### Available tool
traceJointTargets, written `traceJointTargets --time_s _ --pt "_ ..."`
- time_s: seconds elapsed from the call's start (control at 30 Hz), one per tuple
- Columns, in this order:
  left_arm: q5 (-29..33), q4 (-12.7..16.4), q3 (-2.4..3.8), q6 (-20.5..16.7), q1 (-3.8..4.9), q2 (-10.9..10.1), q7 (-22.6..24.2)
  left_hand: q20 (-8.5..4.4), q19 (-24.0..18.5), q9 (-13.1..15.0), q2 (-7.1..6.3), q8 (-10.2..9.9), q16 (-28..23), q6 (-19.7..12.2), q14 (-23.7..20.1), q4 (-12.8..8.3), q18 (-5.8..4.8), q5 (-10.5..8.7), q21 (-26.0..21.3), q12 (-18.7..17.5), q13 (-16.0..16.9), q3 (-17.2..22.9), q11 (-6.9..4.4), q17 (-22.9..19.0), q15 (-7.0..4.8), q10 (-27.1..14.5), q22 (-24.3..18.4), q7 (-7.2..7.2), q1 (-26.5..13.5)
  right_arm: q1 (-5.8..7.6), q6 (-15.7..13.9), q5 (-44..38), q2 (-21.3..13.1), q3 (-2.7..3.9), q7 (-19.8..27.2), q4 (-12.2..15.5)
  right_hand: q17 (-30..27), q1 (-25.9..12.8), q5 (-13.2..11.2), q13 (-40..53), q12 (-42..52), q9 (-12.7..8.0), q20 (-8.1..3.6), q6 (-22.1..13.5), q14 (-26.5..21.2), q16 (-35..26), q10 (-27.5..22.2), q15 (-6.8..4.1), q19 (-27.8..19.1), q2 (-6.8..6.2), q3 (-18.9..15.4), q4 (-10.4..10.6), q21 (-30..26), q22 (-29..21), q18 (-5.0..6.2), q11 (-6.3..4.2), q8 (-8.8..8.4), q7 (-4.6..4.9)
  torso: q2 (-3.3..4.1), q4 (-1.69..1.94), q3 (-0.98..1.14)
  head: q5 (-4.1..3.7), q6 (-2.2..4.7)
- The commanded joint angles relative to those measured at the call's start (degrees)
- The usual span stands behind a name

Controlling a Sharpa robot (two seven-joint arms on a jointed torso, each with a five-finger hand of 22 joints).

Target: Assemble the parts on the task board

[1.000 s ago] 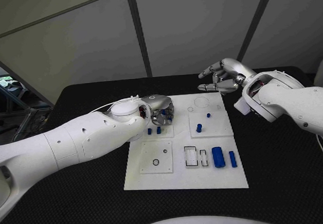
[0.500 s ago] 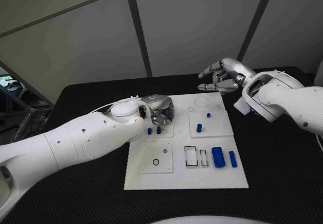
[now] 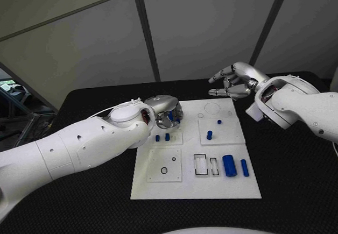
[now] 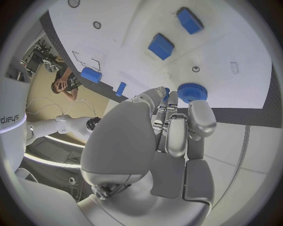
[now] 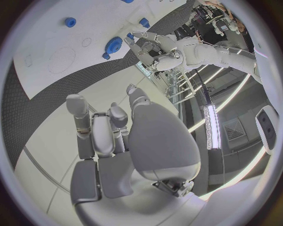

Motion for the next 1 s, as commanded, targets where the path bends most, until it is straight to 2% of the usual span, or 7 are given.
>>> traceJointTargets --time_s 0.03,0.2,0.33,0.5,0.7,1.0 --pt "-0.42 1.30 0.48 -0.87 0.08 -1.06 0.05 -0.07 0.52 -0.07 -0.18 -0.41 0.22 0.52 1.09 -0.07 -5.40 0.10 0.34 -0.30 -0.02 0.48 -0.03 0.12 -0.09 0.63 0.12 -0.17 -0.69 0.08 0.18 -0.12 -0.08 0.03 0.60 -0.08 0.05 0.01 0.20 0.05 -0.03 -0.07 -0.09 -0.42 0.44 -0.16 -0.11 -0.35 -0.27 0.16 -0.04 0.24 -0.36 0.01 0.93 -0.04 0.31 -0.06 -0.06 0.04 0.01 0.14 0.05" --pt "-0.37 3.28 0.97 0.03 0.08 -3.60 -0.86 -0.07 0.56 -0.08 -0.30 -0.44 0.26 0.72 1.12 -0.16 -5.41 0.07 0.42 -0.40 0.00 0.59 -0.06 0.13 -0.10 0.89 0.22 -0.20 -1.01 0.07 0.18 -0.12 -0.18 0.03 0.61 -0.14 0.05 0.01 0.20 0.05 -0.03 -0.07 -0.09 -0.42 0.44 -0.16 -0.11 -0.35 -0.27 0.16 -0.04 0.24 -0.36 0.01 0.93 -0.04 0.31 -0.06 0.01 -0.03 0.05 0.21 0.13" --pt "-0.18 4.54 1.09 0.96 0.06 -5.77 -1.69 -0.06 0.57 -0.09 -0.39 -0.49 0.29 0.83 1.14 -0.19 -5.42 0.05 0.44 -0.50 0.01 0.63 -0.08 0.16 -0.11 1.02 0.26 -0.22 -1.27 0.07 0.17 -0.12 -0.28 0.03 0.60 -0.17 0.05 0.01 0.20 0.05 -0.03 -0.07 -0.09 -0.42 0.44 -0.16 -0.11 -0.35 -0.27 0.16 -0.04 0.24 -0.36 0.01 0.93 -0.04 0.31 -0.06 0.07 -0.02 0.03 0.25 0.19" --pt "0.53 5.12 1.12 1.93 0.02 -7.48 -2.46 -0.06 0.59 -0.09 -0.46 -0.53 0.31 0.95 1.14 -0.19 -5.43 0.03 0.47 -0.59 0.02 0.66 -0.10 0.14 -0.12 1.15 0.32 -0.25 -1.58 0.06 0.17 -0.12 -0.37 0.02 0.57 -0.18 0.07 0.04 0.21 0.06 -0.01 -0.07 -0.09 -0.41 0.45 -0.16 -0.09 -0.36 -0.26 0.18 -0.01 0.25 -0.37 0.01 0.93 -0.04 0.32 -0.07 0.09 -0.04 0.05 0.31 0.11" --pt "0.89 4.71 1.12 2.64 -0.23 -8.10 -2.97 -0.06 0.54 -0.10 -0.58 -0.58 0.33 1.10 1.15 -0.18 -5.40 -0.01 0.36 -0.73 0.03 0.67 -0.14 0.13 -0.14 1.31 0.29 -0.30 -2.00 0.04 0.20 -0.12 -0.35 0.02 0.59 -0.23 0.07 0.04 0.21 0.06 -0.01 -0.07 -0.09 -0.41 0.45 -0.16 -0.09 -0.36 -0.26 0.18 -0.01 0.25 -0.37 0.01 0.93 -0.04 0.32 -0.07 0.14 -0.09 0.02 0.50 -0.02" --pt "1.35 3.41 1.11 3.54 -0.70 -7.49 -2.91 -0.06 0.50 -0.15 -0.94 -0.78 0.31 1.14 1.12 -0.17 -5.39 -0.06 0.25 -1.04 0.02 0.55 -0.16 -0.04 -0.16 1.41 0.28 -0.35 -2.69 0.01 0.22 -0.12 -0.31 0.02 0.61 -0.27 0.07 0.04 0.21 0.06 -0.01 -0.07 -0.09 -0.41 0.45 -0.16 -0.09 -0.36 -0.26 0.18 -0.01 0.25 -0.37 0.01 0.93 -0.04 0.32 -0.07 0.16 -0.20 0.10 0.43 -0.12"
